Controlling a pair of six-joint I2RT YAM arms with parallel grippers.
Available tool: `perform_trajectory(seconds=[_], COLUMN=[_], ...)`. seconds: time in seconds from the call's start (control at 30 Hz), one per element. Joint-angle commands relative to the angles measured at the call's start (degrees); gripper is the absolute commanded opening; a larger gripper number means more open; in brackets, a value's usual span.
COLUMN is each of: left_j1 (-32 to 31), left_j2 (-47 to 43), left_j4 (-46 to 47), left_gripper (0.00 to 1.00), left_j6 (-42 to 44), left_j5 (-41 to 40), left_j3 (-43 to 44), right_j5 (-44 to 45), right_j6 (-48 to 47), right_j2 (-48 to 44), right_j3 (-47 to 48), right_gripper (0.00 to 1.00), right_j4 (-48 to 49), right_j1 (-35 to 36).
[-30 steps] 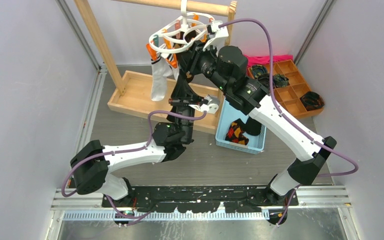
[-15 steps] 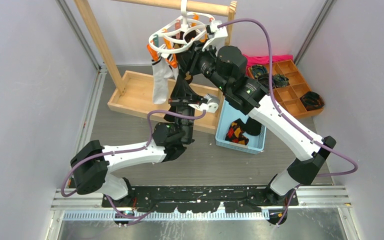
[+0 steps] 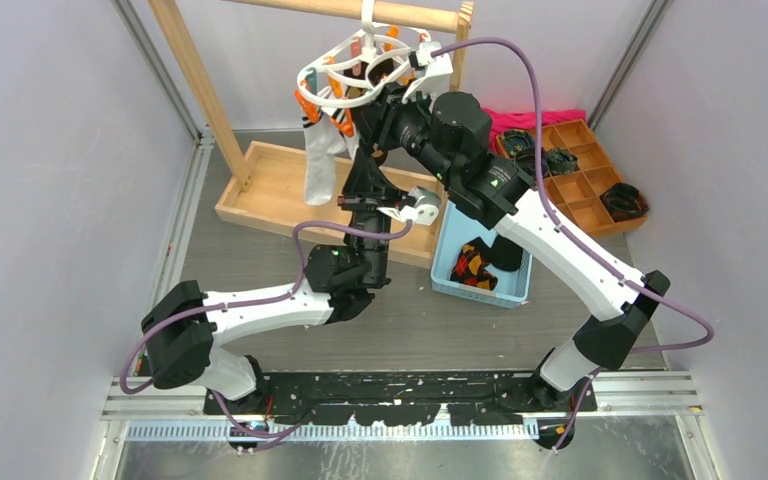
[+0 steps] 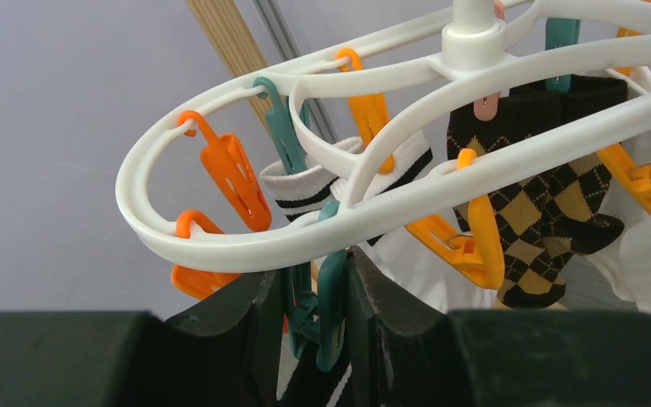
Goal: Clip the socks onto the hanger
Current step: Clamp the sock onto the hanger.
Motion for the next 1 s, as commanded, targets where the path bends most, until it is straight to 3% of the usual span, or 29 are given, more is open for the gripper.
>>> perform_trajectory(seconds=[0.0, 0.33, 0.5, 0.77, 0.83, 0.9, 0.97], left_j1=[-0.4, -0.5, -0.5, -0.4, -0.4, -0.5, -0.5], left_j2=[-1.9, -1.5, -1.3, -1.2, -1.4, -1.7, -2.3], left_j4=[5.5, 5.5, 5.5, 5.5, 5.5, 5.5, 5.5], left_gripper=[0.0, 0.0, 0.0, 0.01, 0.04, 0.14, 0.16], left_j6=[-0.4, -0.1, -0.8, -1.8, -2.0, -2.7, -3.3], left_j5=[0.4, -0.4, -1.0, -2.2, -2.6, -3.0, -3.6], left_j3=[3.0, 3.9, 3.7, 3.6, 3.5, 3.1, 2.7], right_j5=[2.5, 2.5, 2.2, 1.5, 1.3, 1.0, 1.0], right_j6=[-0.2, -0.5, -0.2, 0.2, 0.1, -0.2, -0.6], right_j2=[0.6, 0.7, 0.4, -0.5, -0.8, -1.1, -1.6], right_j3=[1.8, 1.9, 1.6, 0.9, 0.8, 0.7, 0.3], right_gripper=[0.15, 0.15, 0.38, 0.53, 0.56, 0.6, 0.62], right_j4=[0.1, -0.1, 0.0, 0.7, 0.8, 0.8, 0.8], right_j1=[-0.4, -0.4, -0.5, -0.4, -0.4, -0.4, -0.4])
